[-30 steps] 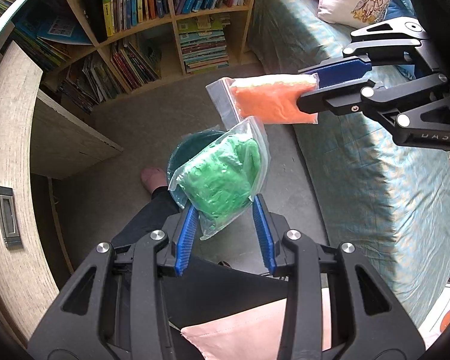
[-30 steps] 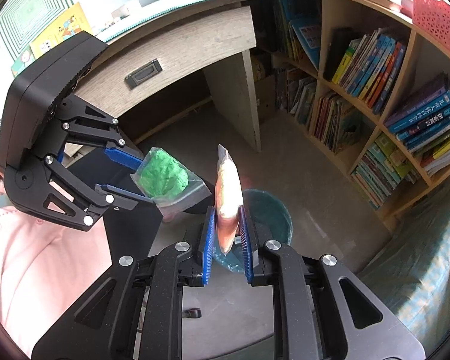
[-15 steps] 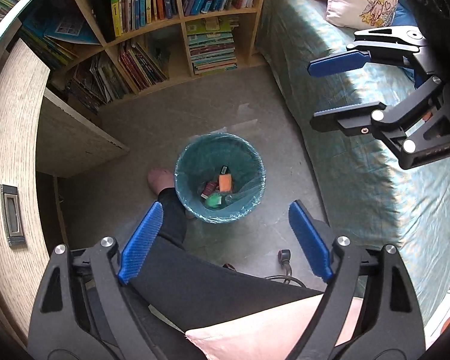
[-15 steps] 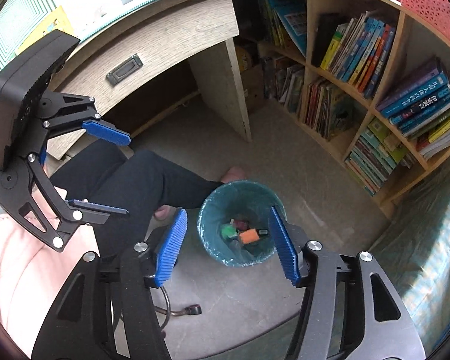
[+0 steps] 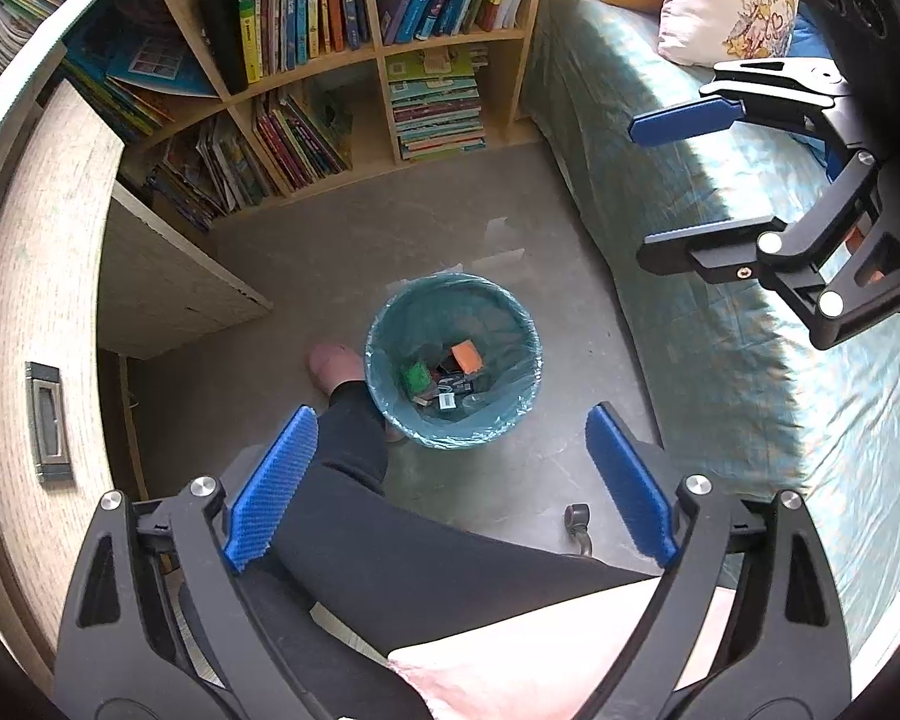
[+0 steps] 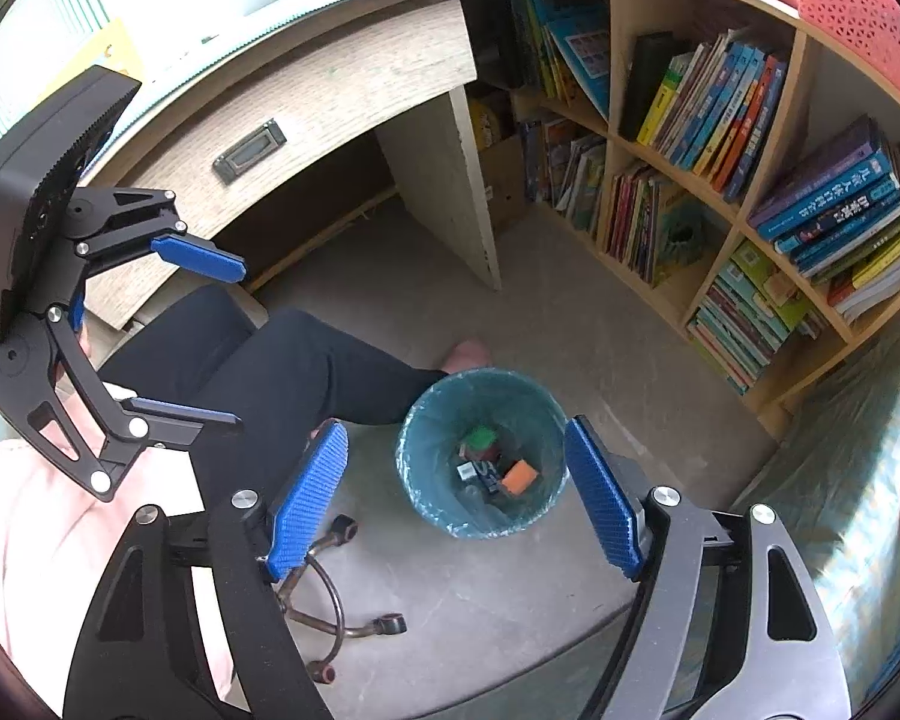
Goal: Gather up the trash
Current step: 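Return both open tools to the desk above the remaining items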
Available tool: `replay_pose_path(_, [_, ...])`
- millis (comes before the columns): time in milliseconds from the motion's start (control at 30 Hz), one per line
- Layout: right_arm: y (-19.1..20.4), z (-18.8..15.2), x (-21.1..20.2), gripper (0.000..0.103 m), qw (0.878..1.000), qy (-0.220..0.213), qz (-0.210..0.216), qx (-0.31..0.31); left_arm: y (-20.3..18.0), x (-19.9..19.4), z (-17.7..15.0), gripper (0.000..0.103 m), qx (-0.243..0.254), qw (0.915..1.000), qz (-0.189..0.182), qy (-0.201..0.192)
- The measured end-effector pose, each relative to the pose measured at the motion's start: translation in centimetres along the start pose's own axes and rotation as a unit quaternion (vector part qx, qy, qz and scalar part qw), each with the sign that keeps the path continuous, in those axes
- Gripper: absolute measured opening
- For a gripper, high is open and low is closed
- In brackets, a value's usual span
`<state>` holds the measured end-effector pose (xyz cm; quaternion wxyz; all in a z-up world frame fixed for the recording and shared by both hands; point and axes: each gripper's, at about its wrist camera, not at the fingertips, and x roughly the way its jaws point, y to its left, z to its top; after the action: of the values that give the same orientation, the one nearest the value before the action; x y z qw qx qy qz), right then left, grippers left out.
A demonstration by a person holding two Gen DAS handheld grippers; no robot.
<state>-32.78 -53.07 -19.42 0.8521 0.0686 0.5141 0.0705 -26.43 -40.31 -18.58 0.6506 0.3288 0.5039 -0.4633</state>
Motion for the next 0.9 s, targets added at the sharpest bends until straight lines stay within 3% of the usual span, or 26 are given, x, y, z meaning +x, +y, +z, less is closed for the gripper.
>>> replay_pose_path(200, [0.7,1.2,-0.4,0.08,1.0,-0.009,0.003,-0.007,0.6,-3.3,-0.3,0.095,-0.004,0.9997,-0.004,-0.025])
replay_pose_path(500, [3.6,5.5,-2.2,0.081,0.997,-0.041,0.022,-0.054,4.4,-10.0,-1.2,0.096,-0.026,0.9952,0.061,-0.072])
replay_pose_path(733, [7.3,11.2,-4.1,0.087,0.989,-0.083,0.055,-0.109,10.8,-14.9,-3.9,0.096,-0.082,0.9836,0.132,-0.092])
replay_pose_path(900, [10.4,15.3,-4.4,0.089,0.981,-0.095,0.075,-0.149,16.5,-17.7,-6.9,0.096,-0.15,0.9718,0.157,-0.093])
